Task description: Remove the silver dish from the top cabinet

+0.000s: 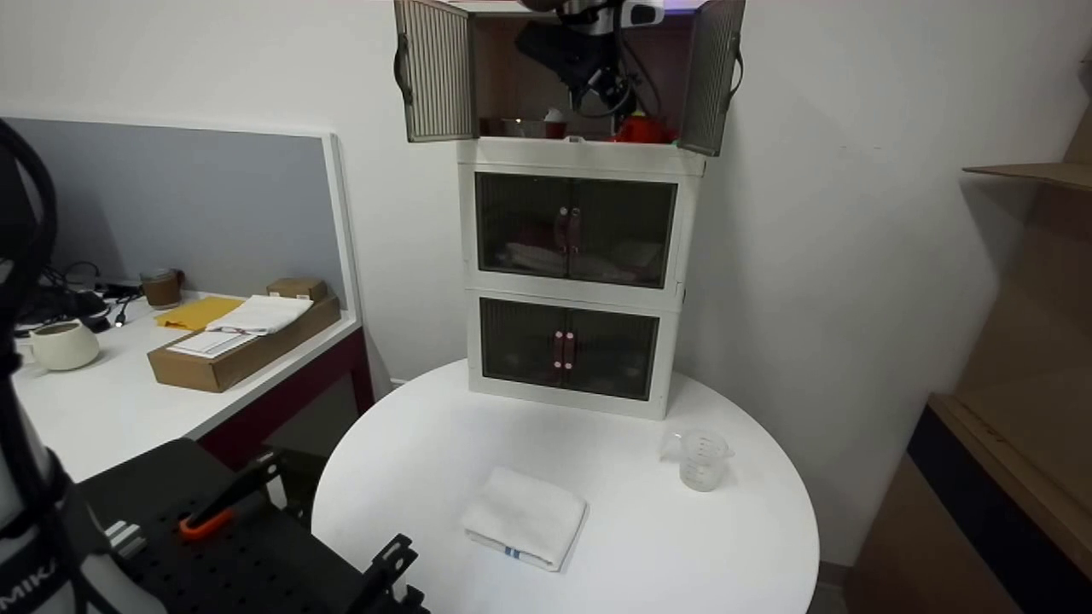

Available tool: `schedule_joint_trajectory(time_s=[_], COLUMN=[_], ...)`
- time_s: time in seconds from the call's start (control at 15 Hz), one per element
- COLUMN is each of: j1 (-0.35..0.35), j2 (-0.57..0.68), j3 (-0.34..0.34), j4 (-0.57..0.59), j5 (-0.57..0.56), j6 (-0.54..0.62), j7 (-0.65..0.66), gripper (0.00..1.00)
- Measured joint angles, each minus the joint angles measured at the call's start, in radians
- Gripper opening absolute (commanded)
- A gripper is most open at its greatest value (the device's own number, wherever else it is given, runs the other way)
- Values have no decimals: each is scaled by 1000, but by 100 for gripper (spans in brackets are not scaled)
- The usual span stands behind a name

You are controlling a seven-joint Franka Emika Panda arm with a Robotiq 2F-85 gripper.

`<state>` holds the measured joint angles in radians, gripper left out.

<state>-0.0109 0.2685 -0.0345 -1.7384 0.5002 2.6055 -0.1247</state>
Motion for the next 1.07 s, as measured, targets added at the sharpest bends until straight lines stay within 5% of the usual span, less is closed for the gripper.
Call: schedule_joint_trajectory(time_s=[0.47,1.07], j1=[-34,-31], j2=[122,123], j3=[66,86], j4=[156,60], j5=[8,-89], j6=[23,22], j7=[64,65], gripper=[100,100])
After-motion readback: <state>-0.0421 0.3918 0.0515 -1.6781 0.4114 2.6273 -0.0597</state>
